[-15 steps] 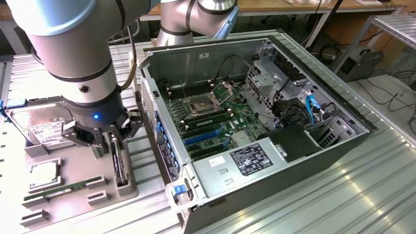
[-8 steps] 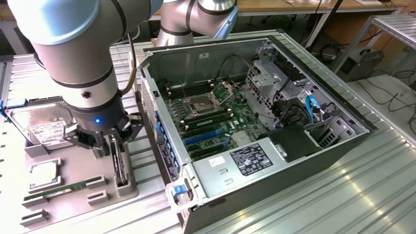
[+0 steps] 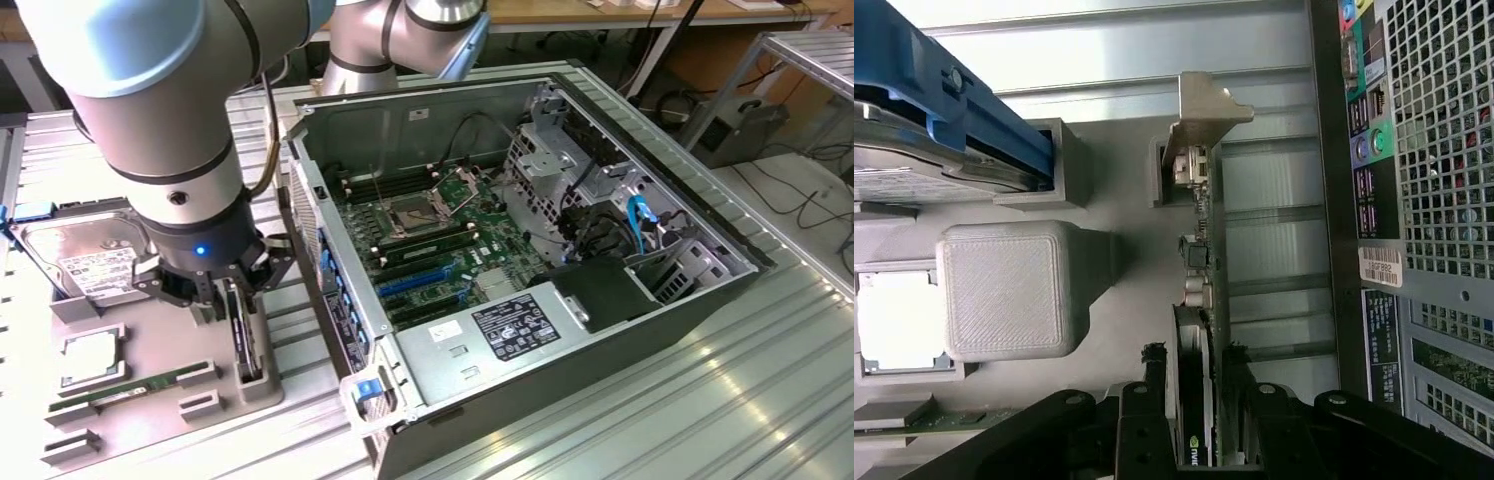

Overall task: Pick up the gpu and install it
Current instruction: 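Pick up the gpu and move the gpu toward the slot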

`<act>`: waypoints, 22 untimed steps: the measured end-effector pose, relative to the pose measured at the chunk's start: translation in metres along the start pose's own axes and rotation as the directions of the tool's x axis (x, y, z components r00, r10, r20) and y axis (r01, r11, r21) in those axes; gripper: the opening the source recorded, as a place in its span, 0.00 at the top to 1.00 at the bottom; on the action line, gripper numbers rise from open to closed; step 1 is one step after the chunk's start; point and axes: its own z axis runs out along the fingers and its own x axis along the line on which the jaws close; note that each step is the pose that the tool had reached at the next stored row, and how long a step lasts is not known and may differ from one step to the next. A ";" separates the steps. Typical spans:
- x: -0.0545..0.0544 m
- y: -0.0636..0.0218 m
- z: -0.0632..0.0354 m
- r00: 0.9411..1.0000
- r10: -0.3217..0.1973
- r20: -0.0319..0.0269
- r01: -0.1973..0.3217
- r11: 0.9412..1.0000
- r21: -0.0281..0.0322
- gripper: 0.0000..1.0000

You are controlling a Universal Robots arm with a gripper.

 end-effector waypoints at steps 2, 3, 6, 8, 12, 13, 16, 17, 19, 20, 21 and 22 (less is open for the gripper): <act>0.000 0.0000 0.0003 1.000 0.000 0.000 0.000 1.000 0.000 0.64; 0.000 0.0000 0.0003 1.000 0.000 0.000 0.000 1.000 0.000 0.65; 0.000 0.0000 0.0003 1.000 0.000 0.000 0.000 1.000 0.000 0.74; 0.000 0.0000 0.0003 1.000 -0.004 0.000 0.004 1.000 0.000 0.74; 0.000 0.0000 0.0003 0.998 -0.068 -0.003 0.068 0.998 -0.002 0.74; 0.000 0.0001 -0.0001 0.998 -0.070 -0.003 0.070 0.998 -0.002 0.74; 0.000 0.0003 -0.0066 0.997 -0.074 -0.003 0.074 0.997 -0.002 0.74; 0.000 0.0004 -0.0091 0.997 -0.074 -0.003 0.074 0.997 -0.002 0.74; 0.000 0.0007 -0.0145 0.997 -0.074 -0.003 0.074 0.997 -0.002 0.74; 0.000 0.0008 -0.0177 0.997 -0.074 -0.003 0.074 0.997 -0.002 0.74; -0.001 0.0010 -0.0222 0.997 -0.074 -0.003 0.074 0.997 -0.002 0.74; -0.001 0.0012 -0.0266 0.997 -0.075 -0.003 0.075 0.997 -0.003 0.74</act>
